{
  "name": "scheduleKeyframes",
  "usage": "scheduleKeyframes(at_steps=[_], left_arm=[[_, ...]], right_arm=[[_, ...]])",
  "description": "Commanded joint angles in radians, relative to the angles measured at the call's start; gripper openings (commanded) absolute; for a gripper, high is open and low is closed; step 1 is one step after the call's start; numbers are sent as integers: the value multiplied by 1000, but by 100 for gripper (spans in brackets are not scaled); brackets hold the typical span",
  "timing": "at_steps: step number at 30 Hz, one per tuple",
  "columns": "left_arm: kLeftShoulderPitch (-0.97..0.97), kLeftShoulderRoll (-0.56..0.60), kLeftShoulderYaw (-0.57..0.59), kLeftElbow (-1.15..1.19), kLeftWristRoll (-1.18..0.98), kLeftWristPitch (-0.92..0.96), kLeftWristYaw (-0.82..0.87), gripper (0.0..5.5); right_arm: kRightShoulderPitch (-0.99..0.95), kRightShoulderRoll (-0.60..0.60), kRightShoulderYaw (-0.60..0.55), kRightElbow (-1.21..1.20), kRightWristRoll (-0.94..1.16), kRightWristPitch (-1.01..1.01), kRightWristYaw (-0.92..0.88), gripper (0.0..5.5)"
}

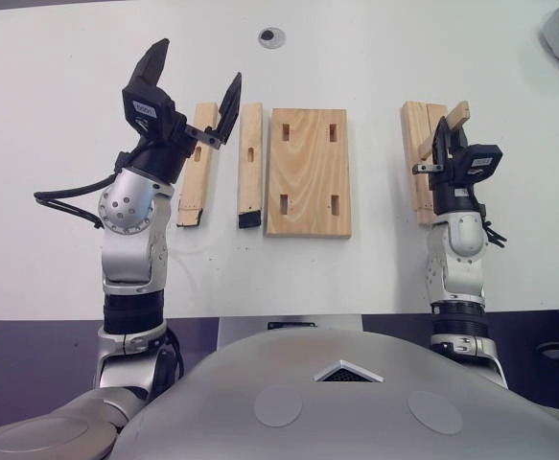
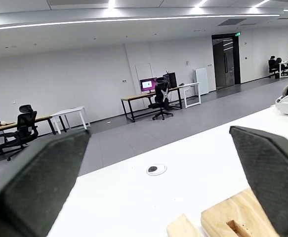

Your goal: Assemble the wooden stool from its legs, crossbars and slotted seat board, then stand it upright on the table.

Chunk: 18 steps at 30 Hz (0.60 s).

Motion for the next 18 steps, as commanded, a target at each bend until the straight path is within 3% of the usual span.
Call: scheduleKeyframes(at_steps=[1,3,18], left_arm=[[-15,10,-7,9,10,-6,-8,518],[-12,9,-8,7,11,-7,-7,518],[2,6,-33,3,18,-13,-2,518]], right_arm=[[49,7,0,12,-1,63,-3,42],[50,7,-1,1,4,67,-1,42],[69,-18,17,-117,-1,153,32,336]])
